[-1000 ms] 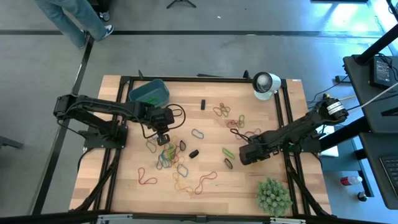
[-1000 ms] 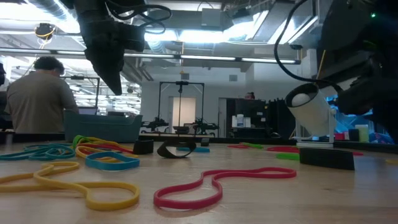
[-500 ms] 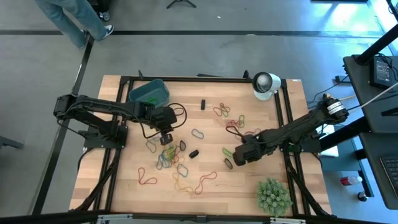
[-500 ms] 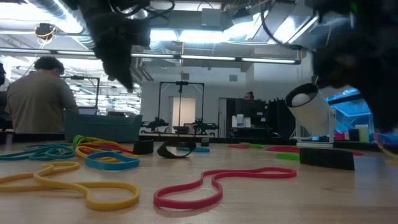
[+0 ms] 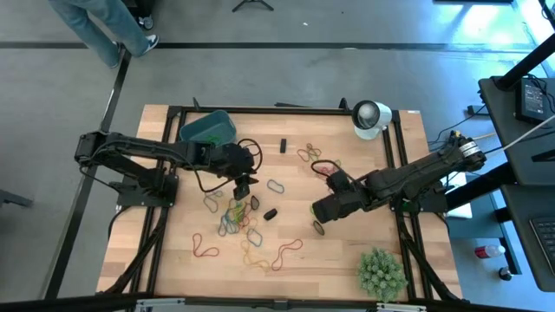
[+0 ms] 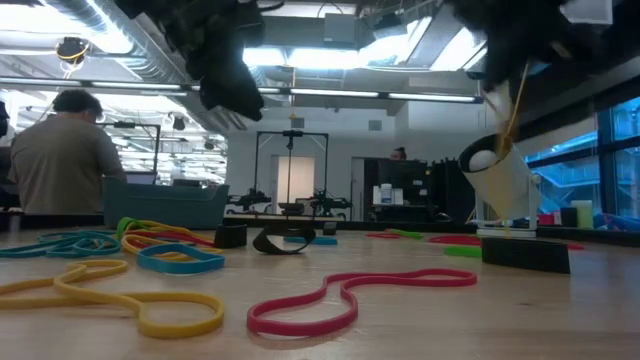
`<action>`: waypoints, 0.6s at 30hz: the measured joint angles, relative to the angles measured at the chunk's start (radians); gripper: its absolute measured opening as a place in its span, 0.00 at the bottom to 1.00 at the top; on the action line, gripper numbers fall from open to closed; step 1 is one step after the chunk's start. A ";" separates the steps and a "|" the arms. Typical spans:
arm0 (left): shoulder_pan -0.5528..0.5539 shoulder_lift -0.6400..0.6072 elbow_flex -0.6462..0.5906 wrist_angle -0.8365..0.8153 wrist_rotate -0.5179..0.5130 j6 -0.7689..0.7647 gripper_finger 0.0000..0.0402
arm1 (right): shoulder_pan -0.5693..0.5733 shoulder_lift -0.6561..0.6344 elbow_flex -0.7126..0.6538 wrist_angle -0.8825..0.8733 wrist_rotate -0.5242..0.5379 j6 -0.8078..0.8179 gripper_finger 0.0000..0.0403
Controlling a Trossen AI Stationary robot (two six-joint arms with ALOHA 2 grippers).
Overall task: Pick and place rubber bands into bin
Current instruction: Put the yellow rubber band into the bin
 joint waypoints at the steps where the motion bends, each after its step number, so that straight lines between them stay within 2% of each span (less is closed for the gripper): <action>1: -0.002 0.000 0.000 0.014 0.000 0.000 0.43 | -0.003 0.000 0.018 -0.002 0.021 -0.021 0.00; 8: -0.014 0.000 0.000 0.224 0.007 0.045 0.53 | -0.056 0.000 0.122 0.068 0.150 -0.249 0.00; 14: -0.046 0.000 0.000 0.474 0.012 0.121 0.55 | -0.126 0.000 0.133 0.314 0.160 -0.502 0.00; 18: -0.059 0.000 0.000 0.549 0.034 0.159 0.54 | -0.158 0.000 0.133 0.444 0.159 -0.636 0.00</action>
